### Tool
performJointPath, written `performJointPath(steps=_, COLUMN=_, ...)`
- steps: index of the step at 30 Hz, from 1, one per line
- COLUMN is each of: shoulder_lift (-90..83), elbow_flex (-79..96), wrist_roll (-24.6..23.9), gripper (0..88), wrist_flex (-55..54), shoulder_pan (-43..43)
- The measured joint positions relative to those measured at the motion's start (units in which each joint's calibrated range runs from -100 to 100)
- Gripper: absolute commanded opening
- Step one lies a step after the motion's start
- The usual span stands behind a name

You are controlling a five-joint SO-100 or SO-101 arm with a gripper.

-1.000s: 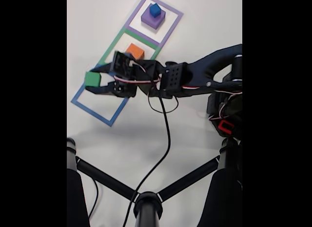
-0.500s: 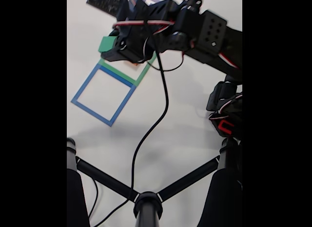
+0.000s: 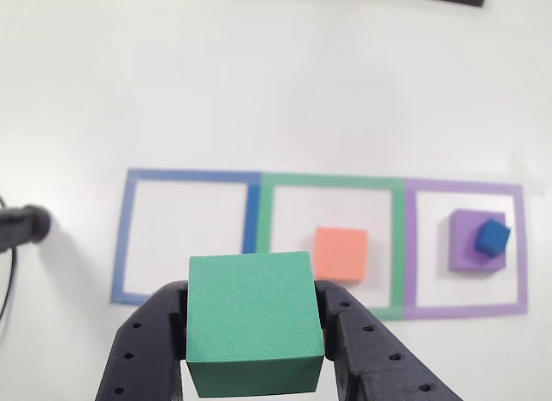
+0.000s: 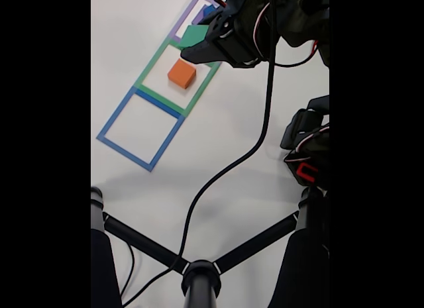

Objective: Tower of hanoi

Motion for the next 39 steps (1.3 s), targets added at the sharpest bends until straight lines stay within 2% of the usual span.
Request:
performJointPath(steps=2, shoulder_lift=-0.2, elbow_flex=0.7, wrist_roll=0.2, gripper=3.3, wrist_flex=0.0, shoulder_pan=1.4)
performJointPath(steps=9, shoulder_lift=-5.5, elbow_flex=13.7, wrist_roll=8.9, gripper=3.5, wrist_flex=-0.1, shoulder_pan=6.9)
performJointPath(steps=14, shoulder_lift=-12.9, elbow_flex=31.2, wrist_roll=10.2, gripper=4.4, wrist_flex=-8.3, shoulder_pan=10.0)
performJointPath(steps=20, shoulder_lift=-23.8, elbow_flex=61.6, wrist_roll=10.2, gripper=4.9, wrist_flex=-30.2, shoulder_pan=12.4)
performJointPath(steps=24, shoulder_lift=-24.7, elbow_flex=77.8, wrist_roll=10.2, gripper=5.6, wrist_flex=-46.5, shoulder_pan=12.9)
performJointPath(steps=30, shoulder_lift=-23.3, elbow_flex=93.1, wrist_roll=9.9, gripper=5.6, wrist_flex=-71.7, shoulder_pan=12.8)
performJointPath(steps=39, shoulder_lift=-15.4, elbow_flex=105.7, wrist_roll=10.4, gripper=5.2, wrist_flex=-99.0, shoulder_pan=11.3)
